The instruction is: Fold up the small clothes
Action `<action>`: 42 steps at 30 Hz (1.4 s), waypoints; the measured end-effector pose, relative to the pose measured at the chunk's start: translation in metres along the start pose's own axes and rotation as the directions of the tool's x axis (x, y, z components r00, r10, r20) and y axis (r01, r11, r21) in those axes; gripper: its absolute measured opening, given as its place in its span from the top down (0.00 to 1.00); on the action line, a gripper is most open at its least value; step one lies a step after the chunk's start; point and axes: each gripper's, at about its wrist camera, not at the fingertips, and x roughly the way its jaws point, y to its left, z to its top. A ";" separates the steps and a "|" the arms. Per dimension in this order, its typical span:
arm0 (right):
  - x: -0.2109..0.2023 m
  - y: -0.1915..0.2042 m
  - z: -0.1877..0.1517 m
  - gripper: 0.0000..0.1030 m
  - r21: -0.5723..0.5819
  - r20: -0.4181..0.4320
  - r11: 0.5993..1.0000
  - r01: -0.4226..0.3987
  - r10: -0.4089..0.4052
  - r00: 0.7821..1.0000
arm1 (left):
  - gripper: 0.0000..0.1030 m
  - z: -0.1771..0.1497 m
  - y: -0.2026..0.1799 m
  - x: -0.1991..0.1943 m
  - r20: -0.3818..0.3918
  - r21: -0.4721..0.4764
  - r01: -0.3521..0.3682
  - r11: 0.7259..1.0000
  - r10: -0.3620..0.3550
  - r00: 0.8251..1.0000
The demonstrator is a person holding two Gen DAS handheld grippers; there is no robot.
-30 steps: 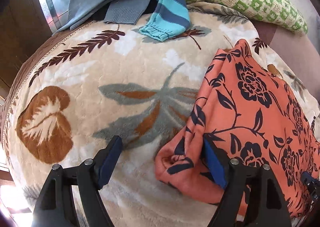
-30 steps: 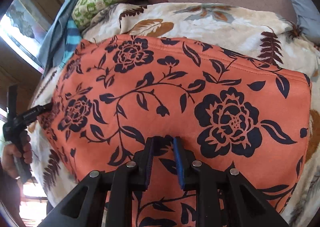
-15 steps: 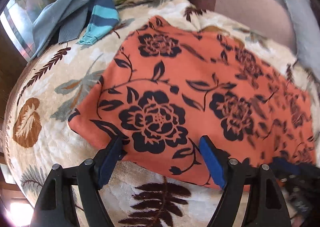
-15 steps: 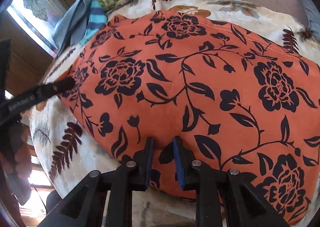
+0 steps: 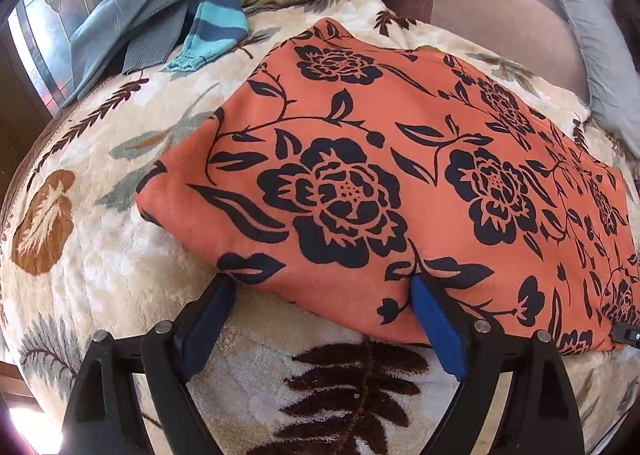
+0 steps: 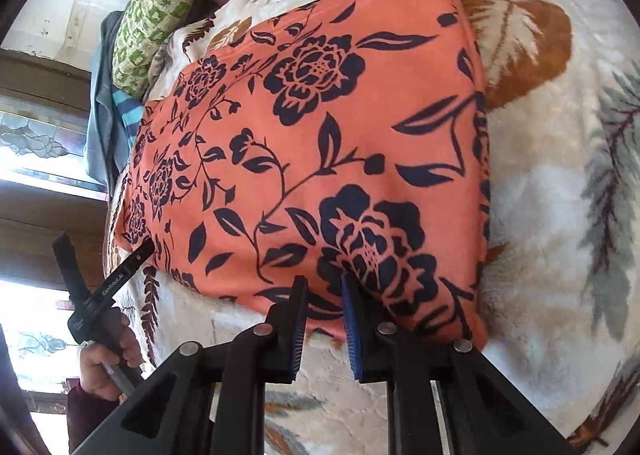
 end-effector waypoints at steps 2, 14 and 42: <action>0.000 0.002 -0.004 0.83 -0.019 0.013 1.000 0.024 -0.024 1.000 | 0.12 -0.008 0.001 -0.003 0.068 0.007 0.009 1.000 -0.009 0.998; 0.014 0.104 0.008 0.78 -0.164 0.170 0.986 0.035 -0.007 0.985 | 0.13 0.015 0.005 -0.025 0.202 -0.037 0.090 0.995 -0.081 0.976; 0.065 0.118 0.037 0.79 -0.145 0.227 0.972 0.185 -0.149 0.963 | 0.09 0.017 -0.025 0.005 0.165 0.096 -0.090 0.991 0.073 0.984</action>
